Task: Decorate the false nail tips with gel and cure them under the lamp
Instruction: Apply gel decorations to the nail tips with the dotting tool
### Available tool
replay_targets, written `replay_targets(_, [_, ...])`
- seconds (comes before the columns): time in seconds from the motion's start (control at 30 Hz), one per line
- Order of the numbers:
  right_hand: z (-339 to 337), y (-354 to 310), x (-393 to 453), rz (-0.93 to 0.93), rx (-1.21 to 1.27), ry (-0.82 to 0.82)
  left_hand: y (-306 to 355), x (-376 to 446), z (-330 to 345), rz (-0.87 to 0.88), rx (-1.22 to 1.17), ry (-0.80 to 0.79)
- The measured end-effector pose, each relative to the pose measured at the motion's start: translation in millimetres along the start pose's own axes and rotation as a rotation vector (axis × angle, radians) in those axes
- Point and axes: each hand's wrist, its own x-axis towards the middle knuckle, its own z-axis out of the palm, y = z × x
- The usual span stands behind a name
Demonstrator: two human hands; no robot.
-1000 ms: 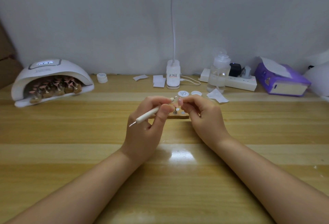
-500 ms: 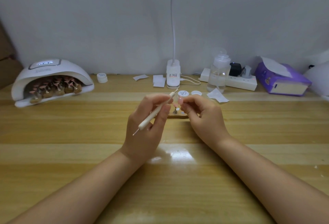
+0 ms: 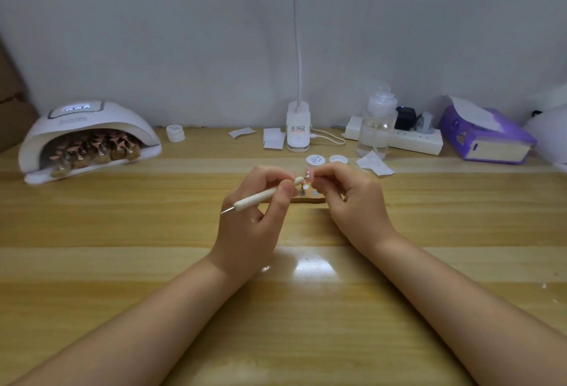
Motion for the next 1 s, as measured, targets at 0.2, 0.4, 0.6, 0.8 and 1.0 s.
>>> replay_targets(0.2, [-0.2, -0.2, -0.3, -0.011, -0.018, -0.003, -1.3, -0.2, -0.3, -0.007, 0.004, 0.006])
replay_targets(0.4, [-0.5, -0.7, -0.1, -0.015, -0.023, -0.015, -2.7, -0.5, -0.1, -0.011, 0.007, 0.005])
replay_targets(0.6, [-0.3, -0.8, -0.2, -0.017, -0.036, -0.01, -2.8, -0.5, 0.5, -0.032, -0.002, 0.006])
replay_targets(0.8, [-1.1, -1.1, 0.3, -0.028, -0.037, -0.013, -4.1, -0.4, 0.3, -0.033, -0.017, 0.001])
replay_targets(1.0, [-0.5, -1.1, 0.3, -0.031, -0.042, -0.014, -4.5, -0.4, 0.7, -0.031, -0.017, 0.0])
